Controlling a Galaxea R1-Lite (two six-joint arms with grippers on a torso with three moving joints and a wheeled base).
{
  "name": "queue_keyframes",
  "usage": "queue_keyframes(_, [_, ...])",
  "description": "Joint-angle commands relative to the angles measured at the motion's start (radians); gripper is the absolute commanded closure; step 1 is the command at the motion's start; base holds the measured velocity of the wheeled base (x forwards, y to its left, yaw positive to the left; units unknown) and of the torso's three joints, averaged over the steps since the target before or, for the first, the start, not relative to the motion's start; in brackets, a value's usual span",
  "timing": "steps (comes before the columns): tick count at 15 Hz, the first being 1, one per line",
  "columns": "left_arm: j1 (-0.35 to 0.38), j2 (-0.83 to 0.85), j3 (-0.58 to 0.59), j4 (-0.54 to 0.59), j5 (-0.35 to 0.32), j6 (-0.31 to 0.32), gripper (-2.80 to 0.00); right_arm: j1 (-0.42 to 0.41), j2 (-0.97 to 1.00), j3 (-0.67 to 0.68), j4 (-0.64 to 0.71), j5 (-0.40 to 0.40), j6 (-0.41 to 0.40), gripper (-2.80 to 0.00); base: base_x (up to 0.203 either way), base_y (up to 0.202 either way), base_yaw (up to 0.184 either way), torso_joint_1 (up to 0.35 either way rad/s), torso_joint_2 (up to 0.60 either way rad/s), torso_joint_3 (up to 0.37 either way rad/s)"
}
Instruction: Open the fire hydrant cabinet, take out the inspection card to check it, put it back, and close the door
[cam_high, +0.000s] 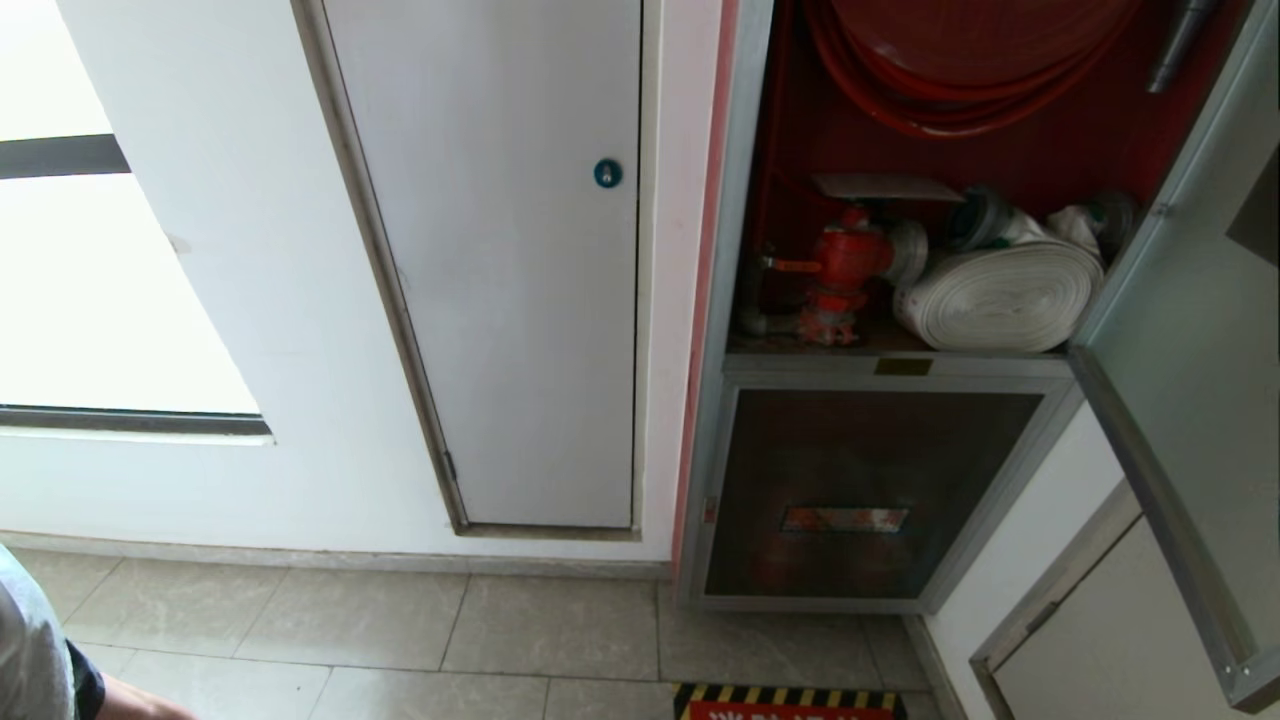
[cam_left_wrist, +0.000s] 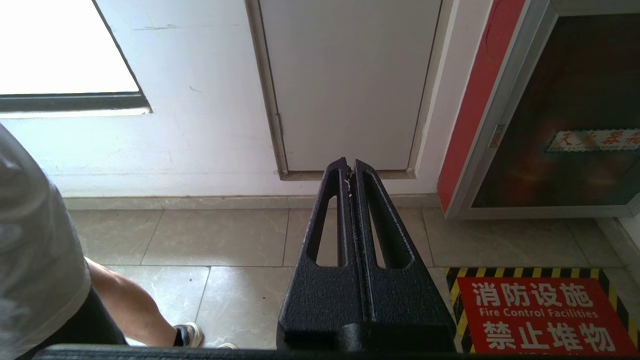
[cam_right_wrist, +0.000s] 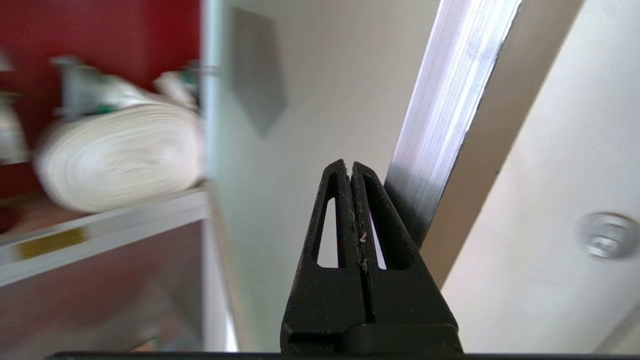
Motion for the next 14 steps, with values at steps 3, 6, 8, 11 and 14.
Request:
queue_keyframes(3, [0.0, 0.0, 0.0, 0.0, 0.0, 0.0, 0.0, -0.085, 0.001, -0.009, -0.003, -0.004, -0.001, 0.0, 0.0, 0.0, 0.0, 0.0, 0.0, 0.0])
queue_keyframes(6, [0.0, 0.0, 0.0, 0.0, 0.0, 0.0, 0.0, -0.139, 0.019, -0.009, 0.027, -0.001, -0.001, 0.0, 0.0, 0.0, 0.0, 0.0, 0.0, 0.0])
queue_keyframes(8, [0.0, 0.001, 0.0, 0.0, 0.0, 0.0, 0.0, -0.186, 0.053, -0.012, 0.031, 0.002, 0.0, 0.0, 0.0, 0.0, 0.0, 0.0, 0.0, 0.0])
queue_keyframes(11, [0.0, 0.0, 0.0, 0.0, 0.0, 0.0, 0.0, -0.201, 0.071, -0.015, 0.03, 0.003, 0.0, 0.0, 0.0, 0.0, 0.0, 0.0, 0.0, 0.0])
queue_keyframes(14, [0.0, 0.001, 0.0, 0.0, 0.0, 0.0, 0.0, -0.212, 0.071, -0.021, 0.032, 0.001, 0.0, 0.0, 0.0, 0.0, 0.0, 0.0, 0.0, 0.0])
